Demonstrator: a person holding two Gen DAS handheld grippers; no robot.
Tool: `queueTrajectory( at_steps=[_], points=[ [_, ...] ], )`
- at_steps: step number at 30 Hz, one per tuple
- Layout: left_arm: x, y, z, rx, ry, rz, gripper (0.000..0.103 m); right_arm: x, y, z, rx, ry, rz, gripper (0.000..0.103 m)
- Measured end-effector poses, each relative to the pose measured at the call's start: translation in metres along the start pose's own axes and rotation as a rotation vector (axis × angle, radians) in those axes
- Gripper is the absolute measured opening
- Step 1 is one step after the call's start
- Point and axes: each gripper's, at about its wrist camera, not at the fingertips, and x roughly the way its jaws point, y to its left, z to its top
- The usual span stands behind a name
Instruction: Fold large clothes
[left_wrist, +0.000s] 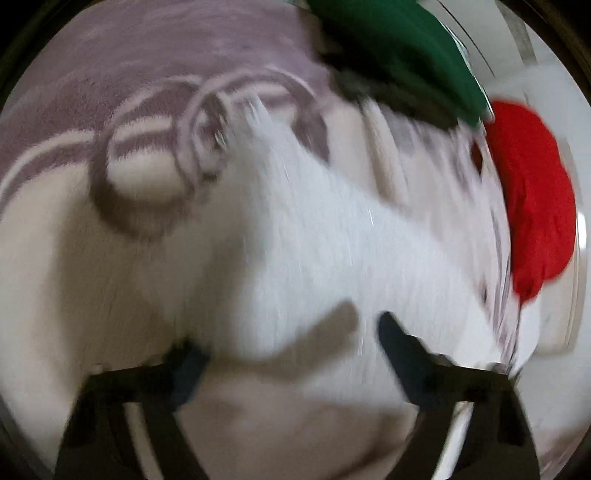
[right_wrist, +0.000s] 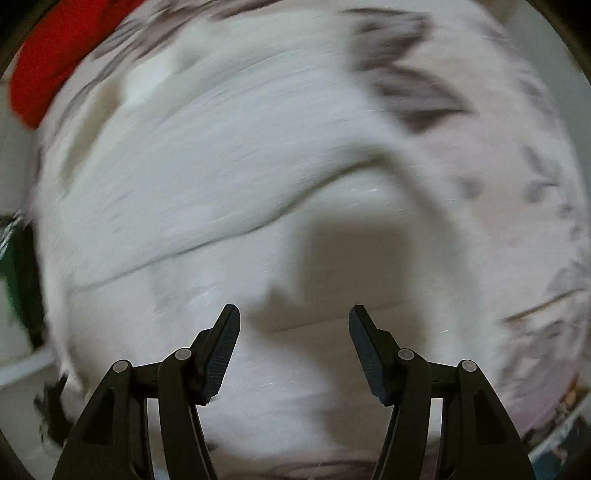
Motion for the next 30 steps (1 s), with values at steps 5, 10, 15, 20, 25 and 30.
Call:
queueTrajectory(
  at_steps=[5, 10, 15, 20, 25, 30],
  points=[
    [-0.004, -0.017, 0.028, 0.039, -0.107, 0.047, 0.015, 0.026, 0.055, -0.013, -0.074, -0.020, -0.004, 0.063],
    [-0.023, -0.072, 0.032, 0.331, -0.213, 0.157, 0.011, 0.041, 0.106, -0.025, -0.175, -0.095, -0.204, 0.084],
    [-0.050, -0.129, 0.018, 0.579, -0.295, 0.197, 0.010, 0.048, 0.147, -0.043, -0.296, -0.187, -0.445, 0.089],
    [-0.085, -0.195, -0.020, 0.819, -0.393, 0.182, 0.010, 0.049, 0.178, -0.030, -0.287, -0.182, -0.399, 0.089],
    [-0.103, -0.266, -0.099, 1.046, -0.425, 0.118, 0.009, 0.032, 0.139, -0.034, -0.207, -0.138, -0.221, 0.089],
    [-0.100, -0.328, -0.233, 1.266, -0.343, 0.003, 0.009, 0.014, 0.049, -0.053, -0.116, -0.090, -0.142, 0.089]
  ],
)
